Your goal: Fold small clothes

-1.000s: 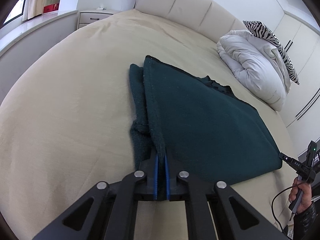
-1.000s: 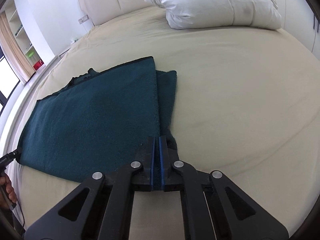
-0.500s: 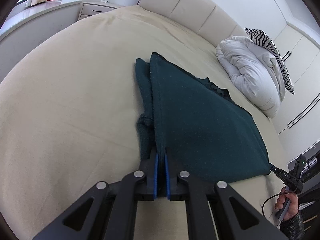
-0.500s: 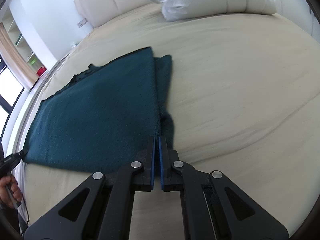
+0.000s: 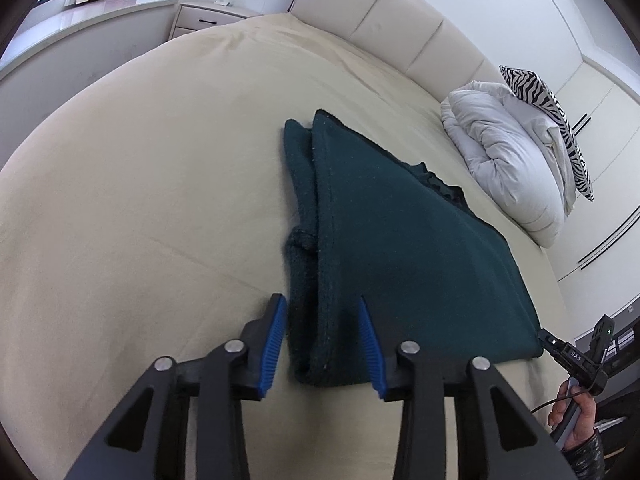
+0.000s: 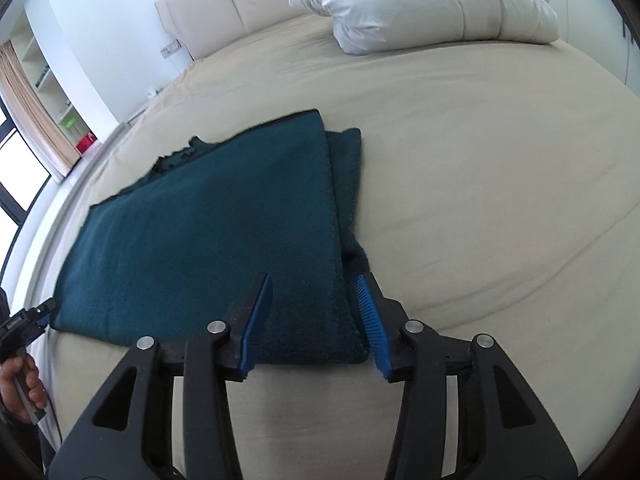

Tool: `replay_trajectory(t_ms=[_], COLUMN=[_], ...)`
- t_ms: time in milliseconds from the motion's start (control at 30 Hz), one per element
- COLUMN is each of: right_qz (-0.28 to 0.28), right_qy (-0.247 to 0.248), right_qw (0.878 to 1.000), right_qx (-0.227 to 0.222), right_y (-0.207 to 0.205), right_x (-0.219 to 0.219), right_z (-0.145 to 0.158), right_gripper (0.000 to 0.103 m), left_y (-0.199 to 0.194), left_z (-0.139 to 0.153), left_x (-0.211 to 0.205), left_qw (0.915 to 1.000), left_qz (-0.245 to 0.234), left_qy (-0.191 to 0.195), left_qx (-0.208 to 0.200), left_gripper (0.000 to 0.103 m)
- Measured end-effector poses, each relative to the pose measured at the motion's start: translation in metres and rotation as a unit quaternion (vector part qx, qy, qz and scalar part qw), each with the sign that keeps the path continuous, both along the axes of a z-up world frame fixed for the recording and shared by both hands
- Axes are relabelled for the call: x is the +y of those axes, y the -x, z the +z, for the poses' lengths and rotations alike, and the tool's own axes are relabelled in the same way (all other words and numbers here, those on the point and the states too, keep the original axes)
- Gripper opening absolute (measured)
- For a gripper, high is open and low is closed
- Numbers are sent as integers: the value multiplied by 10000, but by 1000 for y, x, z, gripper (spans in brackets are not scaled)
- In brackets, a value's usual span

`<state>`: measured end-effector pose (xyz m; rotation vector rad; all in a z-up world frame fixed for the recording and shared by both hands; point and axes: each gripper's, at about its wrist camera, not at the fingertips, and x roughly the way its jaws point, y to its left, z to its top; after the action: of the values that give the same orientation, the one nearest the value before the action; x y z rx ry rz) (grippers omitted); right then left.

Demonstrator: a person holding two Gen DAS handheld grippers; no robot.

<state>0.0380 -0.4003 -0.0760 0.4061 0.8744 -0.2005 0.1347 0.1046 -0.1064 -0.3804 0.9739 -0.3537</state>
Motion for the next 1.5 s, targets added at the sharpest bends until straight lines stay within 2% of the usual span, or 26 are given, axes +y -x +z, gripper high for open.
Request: replay_trajectory(t_ms=[133,267,433,533,700,1067,1233,1300,1367,1500], right_qz=[-66,-185,-138,-140,-194,-148,-198,-272,-381,-573], right_qy=[-59,31,234,414,285,103,-208,-297,-337,-277], right_qw=[9999,9997,9995,9989,9993,9994,9994,9991,9987,9975], right_qx=[133,138,177,190,174,301,198,142,61,-321], right_y=[2,5,8,9,13,17,16,20,26,36], right_x=[-1,-5,-3,3,1,-2,-10,-12,-14,-18], right_z=[-14,-18,-17,-15,-14,-25,-24,-20,-14,12], right_gripper=[39,15,6,5,5,5,9,10,17,22], left_y=[3,5,4,5,8,7,8,11,14,10], left_z=[1,4,4,5,5,-2,2,7,17,41], left_x=[-2,-10,-13,-14,-7,-6,1,5,9,8], left_qw=[9998,9985,9976,9968,9978,9984,9991,9993,9993,9984], left_qz=[-75,-139,-202,-335,-351,-288,-208,-103,-2,133], left_qy=[-171,-497,-638,-695,-543,-485,-377,-352,-361,-416], left_qx=[-59,-180,-191,-227,-137,-61,32,30,-67,-367], left_gripper=[13,10,8,7,7,8,18,29,31,35])
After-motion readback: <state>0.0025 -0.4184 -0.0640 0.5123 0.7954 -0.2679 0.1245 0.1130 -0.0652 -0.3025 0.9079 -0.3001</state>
